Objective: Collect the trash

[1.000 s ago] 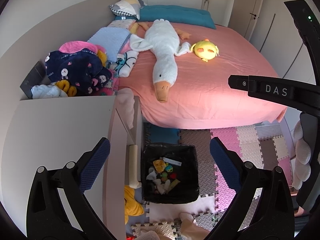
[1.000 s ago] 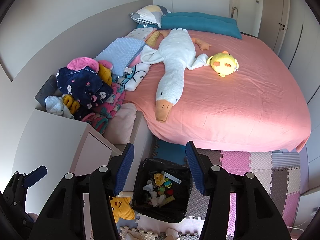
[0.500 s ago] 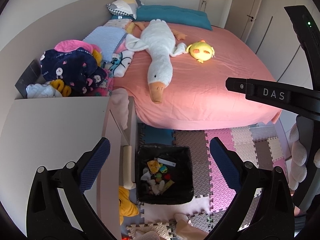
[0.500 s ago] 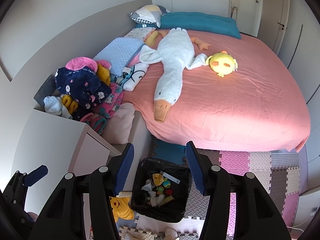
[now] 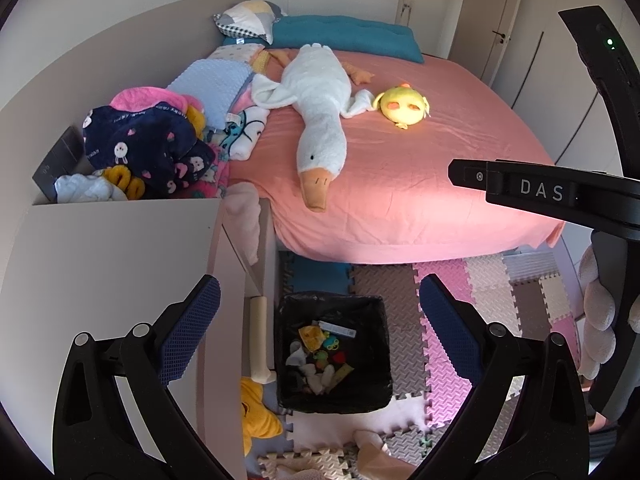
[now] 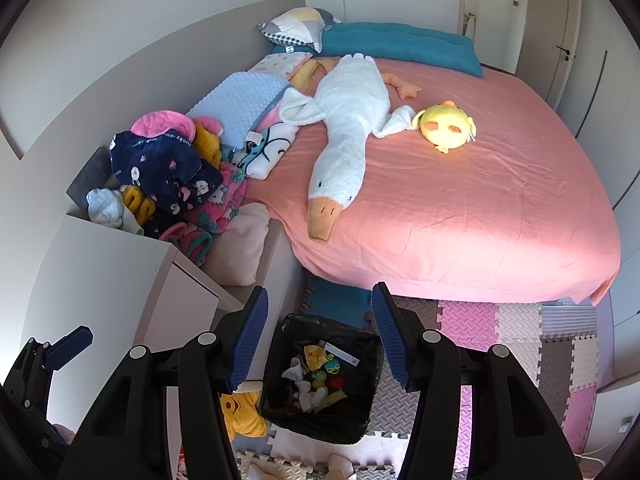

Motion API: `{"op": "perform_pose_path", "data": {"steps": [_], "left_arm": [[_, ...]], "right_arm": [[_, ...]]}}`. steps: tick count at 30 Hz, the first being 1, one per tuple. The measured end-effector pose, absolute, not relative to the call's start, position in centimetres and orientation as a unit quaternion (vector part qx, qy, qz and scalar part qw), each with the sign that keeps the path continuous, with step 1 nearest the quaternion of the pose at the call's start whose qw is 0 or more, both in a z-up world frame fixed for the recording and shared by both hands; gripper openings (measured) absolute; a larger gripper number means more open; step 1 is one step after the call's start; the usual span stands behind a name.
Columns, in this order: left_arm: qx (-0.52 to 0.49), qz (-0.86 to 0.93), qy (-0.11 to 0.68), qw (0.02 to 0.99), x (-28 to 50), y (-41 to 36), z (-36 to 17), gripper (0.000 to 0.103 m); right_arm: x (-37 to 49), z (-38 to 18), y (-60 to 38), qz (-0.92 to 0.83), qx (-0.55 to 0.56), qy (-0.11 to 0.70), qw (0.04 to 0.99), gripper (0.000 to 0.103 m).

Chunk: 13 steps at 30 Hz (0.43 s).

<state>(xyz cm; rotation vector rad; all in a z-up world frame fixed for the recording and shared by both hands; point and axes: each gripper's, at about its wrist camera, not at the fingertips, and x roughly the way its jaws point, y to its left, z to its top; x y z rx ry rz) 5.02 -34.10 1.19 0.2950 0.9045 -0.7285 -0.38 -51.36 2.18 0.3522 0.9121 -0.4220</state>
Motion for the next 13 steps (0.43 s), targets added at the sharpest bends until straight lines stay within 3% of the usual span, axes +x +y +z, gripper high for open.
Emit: {"op": "perform_pose_path", "data": {"steps": [13], "left_arm": [[0.142,-0.348,0.429,0.821,4.99,-34.13,1.34,0.096]], "right_arm": [[-0.39,2.33,-50.83,-0.202,0.156,0.433,0.865,0.055]]}}
